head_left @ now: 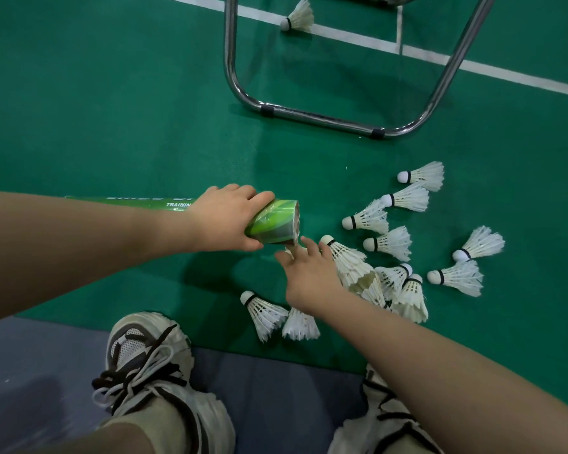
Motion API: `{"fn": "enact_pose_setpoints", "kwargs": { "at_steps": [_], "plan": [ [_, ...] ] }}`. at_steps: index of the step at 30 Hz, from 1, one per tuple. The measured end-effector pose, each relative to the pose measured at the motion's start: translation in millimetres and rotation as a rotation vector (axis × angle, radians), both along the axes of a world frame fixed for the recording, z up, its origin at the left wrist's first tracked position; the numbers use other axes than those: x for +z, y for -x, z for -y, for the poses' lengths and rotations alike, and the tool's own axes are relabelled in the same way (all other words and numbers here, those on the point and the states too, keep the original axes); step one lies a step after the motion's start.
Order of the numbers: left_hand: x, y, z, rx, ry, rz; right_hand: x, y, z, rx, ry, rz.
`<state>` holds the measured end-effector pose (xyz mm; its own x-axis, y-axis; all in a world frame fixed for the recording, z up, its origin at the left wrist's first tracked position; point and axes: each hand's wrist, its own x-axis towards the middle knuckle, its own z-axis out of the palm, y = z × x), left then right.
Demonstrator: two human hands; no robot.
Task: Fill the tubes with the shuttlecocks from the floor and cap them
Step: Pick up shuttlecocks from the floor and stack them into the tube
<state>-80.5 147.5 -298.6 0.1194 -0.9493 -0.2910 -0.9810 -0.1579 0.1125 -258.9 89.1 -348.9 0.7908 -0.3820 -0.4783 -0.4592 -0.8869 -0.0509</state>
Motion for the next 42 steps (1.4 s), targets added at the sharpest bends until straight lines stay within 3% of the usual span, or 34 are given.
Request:
{"fn": "enact_pose_setpoints", "kwargs": {
  "at_steps": [4, 11, 13, 18, 21, 25, 32, 35, 42],
  "plan": [
    [0, 11, 13, 0.003, 0.001, -0.010, -5, 7, 13, 0.025, 0.088, -0.050],
    [4, 18, 31, 0.030, 0.019, -0.028, -1, 13, 42, -0.173, 0.042, 0.169],
    [6, 15, 37, 0.051, 0.030, -0.036, 6, 21, 54, -0.351, -0.046, 0.303],
    [4, 15, 47, 0.076, 0.024, -0.042, 34, 38, 83, -0.982, -0.207, 0.898],
    [3, 18, 52, 0.074, 0.017, -0.050, 46, 35, 84, -1.160, -0.418, 1.133],
    [3, 23, 58, 0.051, 0.013, -0.056, 51, 19, 78, -1.115, -0.532, 1.094],
    [3, 23, 64, 0.064, 0.034, -0.064, 53, 8, 84, -0.885, -0.893, 0.743],
    [3, 26, 63, 0.049, 0.033, -0.062, 56, 6, 96, -0.888, -1.039, 0.559],
    [4, 25, 58, 0.005, 0.056, -0.066, 51, 5, 103, -0.816, -1.243, 0.396]
  ]
}}
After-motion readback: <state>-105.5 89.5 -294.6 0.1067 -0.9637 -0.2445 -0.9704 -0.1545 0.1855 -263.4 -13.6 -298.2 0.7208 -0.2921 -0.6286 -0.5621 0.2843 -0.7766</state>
